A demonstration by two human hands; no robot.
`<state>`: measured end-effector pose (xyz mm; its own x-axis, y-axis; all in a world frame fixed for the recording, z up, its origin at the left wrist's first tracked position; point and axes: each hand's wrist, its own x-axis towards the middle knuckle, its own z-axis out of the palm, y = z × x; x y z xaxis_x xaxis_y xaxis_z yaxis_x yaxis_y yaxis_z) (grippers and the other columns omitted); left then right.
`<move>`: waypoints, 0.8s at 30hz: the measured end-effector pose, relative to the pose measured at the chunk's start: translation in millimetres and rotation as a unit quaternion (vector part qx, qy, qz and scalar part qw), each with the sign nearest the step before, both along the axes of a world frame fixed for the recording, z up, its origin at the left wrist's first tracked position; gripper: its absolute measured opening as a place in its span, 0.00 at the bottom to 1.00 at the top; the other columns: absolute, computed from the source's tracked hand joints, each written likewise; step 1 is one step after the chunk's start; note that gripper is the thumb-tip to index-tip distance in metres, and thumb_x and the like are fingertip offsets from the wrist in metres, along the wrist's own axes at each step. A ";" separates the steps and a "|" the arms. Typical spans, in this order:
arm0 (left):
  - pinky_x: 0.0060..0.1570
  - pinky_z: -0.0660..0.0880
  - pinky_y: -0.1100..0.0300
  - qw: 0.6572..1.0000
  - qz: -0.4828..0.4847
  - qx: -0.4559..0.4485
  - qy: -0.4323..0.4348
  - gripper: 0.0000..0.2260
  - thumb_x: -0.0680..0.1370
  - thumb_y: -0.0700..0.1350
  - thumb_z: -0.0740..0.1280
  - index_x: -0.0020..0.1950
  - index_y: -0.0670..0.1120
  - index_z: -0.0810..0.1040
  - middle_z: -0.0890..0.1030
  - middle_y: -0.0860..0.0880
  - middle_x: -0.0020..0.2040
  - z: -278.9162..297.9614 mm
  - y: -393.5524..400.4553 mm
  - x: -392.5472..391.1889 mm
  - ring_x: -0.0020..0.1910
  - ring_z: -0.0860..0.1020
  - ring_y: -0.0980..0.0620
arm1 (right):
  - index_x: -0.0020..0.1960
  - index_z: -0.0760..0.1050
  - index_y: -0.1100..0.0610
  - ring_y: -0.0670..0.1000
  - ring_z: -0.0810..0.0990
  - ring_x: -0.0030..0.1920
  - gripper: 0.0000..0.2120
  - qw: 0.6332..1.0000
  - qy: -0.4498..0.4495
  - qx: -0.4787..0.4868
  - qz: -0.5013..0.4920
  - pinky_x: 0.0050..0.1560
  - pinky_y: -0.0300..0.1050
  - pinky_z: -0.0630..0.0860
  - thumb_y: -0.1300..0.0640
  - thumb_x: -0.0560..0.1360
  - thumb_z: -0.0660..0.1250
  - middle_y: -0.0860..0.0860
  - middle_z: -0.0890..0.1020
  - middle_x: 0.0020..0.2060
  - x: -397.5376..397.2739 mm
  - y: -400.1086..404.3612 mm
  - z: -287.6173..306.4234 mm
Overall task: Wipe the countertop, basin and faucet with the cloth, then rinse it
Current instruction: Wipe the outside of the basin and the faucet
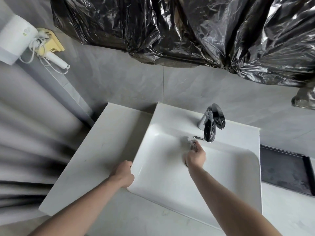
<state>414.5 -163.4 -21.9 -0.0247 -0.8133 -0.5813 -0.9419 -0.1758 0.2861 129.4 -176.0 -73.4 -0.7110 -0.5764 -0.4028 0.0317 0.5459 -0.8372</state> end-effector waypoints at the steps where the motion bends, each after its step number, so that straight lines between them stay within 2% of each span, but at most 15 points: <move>1: 0.31 0.71 0.61 1.000 0.001 0.000 0.002 0.10 0.65 0.38 0.60 0.43 0.43 0.77 0.82 0.51 0.37 0.3 0.0 -0.3 0.38 0.79 0.45 | 0.55 0.82 0.49 0.55 0.79 0.42 0.22 0.996 -0.060 -0.019 -0.062 0.44 0.42 0.73 0.69 0.73 0.58 0.53 0.83 0.46 -5.4 -1.2 2.1; 3: 0.31 0.71 0.62 1.000 0.003 0.003 0.003 0.11 0.64 0.38 0.59 0.43 0.44 0.77 0.83 0.51 0.37 -0.8 0.0 0.1 0.41 0.82 0.44 | 0.44 0.80 0.52 0.53 0.73 0.32 0.18 0.971 -0.161 -0.054 -0.166 0.32 0.42 0.67 0.70 0.72 0.55 0.55 0.81 0.40 -15.2 -6.4 11.7; 5: 0.32 0.72 0.62 1.000 0.006 0.010 0.003 0.12 0.64 0.39 0.59 0.43 0.45 0.77 0.83 0.50 0.38 -0.9 -0.3 0.0 0.43 0.82 0.44 | 0.40 0.76 0.55 0.52 0.74 0.32 0.17 0.948 -0.219 -0.058 -0.223 0.33 0.43 0.66 0.71 0.77 0.55 0.56 0.82 0.39 -19.4 -18.9 21.6; 6: 0.32 0.72 0.62 1.000 0.008 0.012 0.002 0.12 0.64 0.39 0.59 0.43 0.45 0.77 0.83 0.50 0.38 -1.1 -0.7 0.0 0.43 0.82 0.44 | 0.42 0.77 0.57 0.53 0.77 0.35 0.15 0.941 -0.240 -0.050 -0.232 0.33 0.42 0.69 0.70 0.79 0.56 0.56 0.82 0.40 -16.6 -26.7 25.0; 8: 0.33 0.73 0.62 1.000 0.010 0.014 0.000 0.12 0.64 0.39 0.58 0.43 0.45 0.77 0.83 0.51 0.38 -1.9 -1.2 -0.1 0.42 0.82 0.45 | 0.49 0.77 0.60 0.53 0.78 0.42 0.11 0.934 -0.288 -0.038 -0.207 0.33 0.39 0.73 0.71 0.78 0.59 0.56 0.82 0.45 -5.1 -39.9 31.3; 9: 0.33 0.73 0.62 1.000 0.010 0.014 -0.001 0.13 0.64 0.39 0.58 0.43 0.45 0.78 0.83 0.51 0.38 -1.7 -1.1 0.0 0.41 0.82 0.45 | 0.48 0.75 0.60 0.53 0.78 0.42 0.10 0.937 -0.302 -0.023 -0.175 0.35 0.39 0.74 0.71 0.77 0.59 0.55 0.82 0.45 4.2 -47.3 33.0; 11: 0.34 0.74 0.62 1.000 0.008 0.011 0.001 0.14 0.63 0.39 0.57 0.44 0.45 0.78 0.83 0.52 0.38 -3.3 -0.4 1.0 0.42 0.82 0.45 | 0.43 0.74 0.56 0.48 0.79 0.32 0.11 0.946 -0.309 0.001 -0.099 0.31 0.39 0.75 0.69 0.77 0.59 0.50 0.83 0.33 25.3 -59.9 41.0; 13: 0.36 0.74 0.61 1.000 0.005 0.006 -0.002 0.13 0.64 0.39 0.57 0.44 0.45 0.77 0.83 0.52 0.39 -3.7 0.0 0.7 0.43 0.82 0.44 | 0.40 0.76 0.58 0.44 0.74 0.20 0.13 0.932 -0.346 0.013 -0.105 0.20 0.35 0.68 0.70 0.77 0.57 0.48 0.79 0.21 45.0 -77.7 56.0; 17: 0.36 0.73 0.60 1.000 -0.002 -0.002 -0.009 0.12 0.65 0.38 0.58 0.44 0.44 0.76 0.83 0.50 0.40 -2.4 0.3 0.0 0.42 0.80 0.43 | 0.34 0.72 0.63 0.50 0.73 0.28 0.17 0.903 -0.411 0.009 -0.122 0.29 0.38 0.65 0.77 0.75 0.54 0.55 0.78 0.27 66.1 -100.5 78.7; 20: 0.36 0.76 0.59 1.000 -0.003 -0.005 -0.012 0.14 0.64 0.39 0.57 0.45 0.43 0.77 0.83 0.50 0.39 -3.6 0.7 1.3 0.40 0.81 0.45 | 0.37 0.73 0.65 0.51 0.74 0.26 0.18 0.906 -0.410 0.009 -0.104 0.23 0.36 0.64 0.76 0.76 0.48 0.59 0.81 0.23 52.0 -87.3 76.4; 22: 0.33 0.73 0.61 1.000 -0.004 -0.004 -0.011 0.15 0.63 0.39 0.56 0.45 0.43 0.77 0.84 0.48 0.39 -3.7 0.3 1.4 0.36 0.77 0.46 | 0.41 0.72 0.68 0.53 0.77 0.24 0.18 0.903 -0.417 -0.008 -0.103 0.19 0.36 0.65 0.75 0.78 0.44 0.63 0.82 0.27 27.5 -74.9 66.5; 24: 0.32 0.72 0.62 1.000 -0.004 0.000 -0.012 0.15 0.63 0.39 0.57 0.46 0.43 0.78 0.84 0.49 0.39 -4.1 -0.6 1.1 0.35 0.77 0.47 | 0.43 0.71 0.70 0.54 0.79 0.19 0.19 0.901 -0.412 -0.022 -0.133 0.17 0.36 0.68 0.74 0.80 0.43 0.65 0.81 0.27 -6.9 -60.9 57.2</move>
<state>415.7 -164.0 -26.0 -0.0168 -0.8127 -0.5824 -0.9500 -0.1687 0.2628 122.5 -236.9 -16.2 -0.2952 -0.4581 -0.8384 0.7773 0.3951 -0.4896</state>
